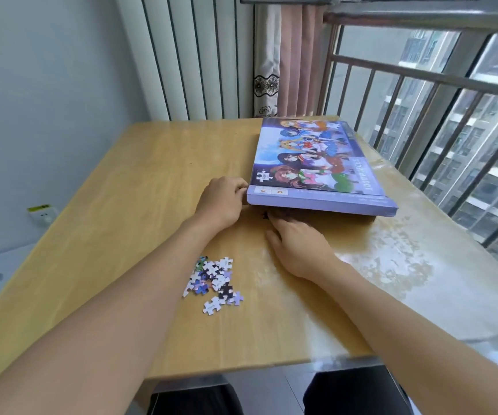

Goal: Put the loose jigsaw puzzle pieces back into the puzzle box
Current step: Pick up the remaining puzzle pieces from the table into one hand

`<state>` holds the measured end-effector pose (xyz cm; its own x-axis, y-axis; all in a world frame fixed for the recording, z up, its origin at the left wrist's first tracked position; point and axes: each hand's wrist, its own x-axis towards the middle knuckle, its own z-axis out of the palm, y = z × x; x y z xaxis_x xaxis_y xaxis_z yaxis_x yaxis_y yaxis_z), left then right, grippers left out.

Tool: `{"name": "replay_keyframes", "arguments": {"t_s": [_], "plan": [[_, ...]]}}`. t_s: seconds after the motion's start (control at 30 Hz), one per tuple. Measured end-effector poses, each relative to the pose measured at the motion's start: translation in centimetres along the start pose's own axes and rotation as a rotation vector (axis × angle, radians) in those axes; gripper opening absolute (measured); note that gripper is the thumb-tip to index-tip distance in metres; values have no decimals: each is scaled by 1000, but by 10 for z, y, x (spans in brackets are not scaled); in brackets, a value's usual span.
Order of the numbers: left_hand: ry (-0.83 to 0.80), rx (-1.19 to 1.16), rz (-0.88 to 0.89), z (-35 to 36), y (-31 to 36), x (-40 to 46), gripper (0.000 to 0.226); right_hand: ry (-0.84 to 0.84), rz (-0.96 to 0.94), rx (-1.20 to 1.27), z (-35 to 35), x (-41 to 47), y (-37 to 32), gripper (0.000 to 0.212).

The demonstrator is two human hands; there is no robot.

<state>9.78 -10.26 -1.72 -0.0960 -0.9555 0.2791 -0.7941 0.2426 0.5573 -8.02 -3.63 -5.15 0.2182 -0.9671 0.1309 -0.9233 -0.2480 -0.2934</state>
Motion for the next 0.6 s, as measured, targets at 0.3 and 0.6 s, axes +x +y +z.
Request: {"name": "replay_keyframes", "arguments": {"t_s": [0.3, 0.6], "plan": [[-168, -431, -256, -52, -53, -73, 49, -223, -248, 382, -3, -27, -73, 55], [39, -466, -160, -40, -35, -145, 32, -441, -297, 302, -17, -13, -84, 120]]}}
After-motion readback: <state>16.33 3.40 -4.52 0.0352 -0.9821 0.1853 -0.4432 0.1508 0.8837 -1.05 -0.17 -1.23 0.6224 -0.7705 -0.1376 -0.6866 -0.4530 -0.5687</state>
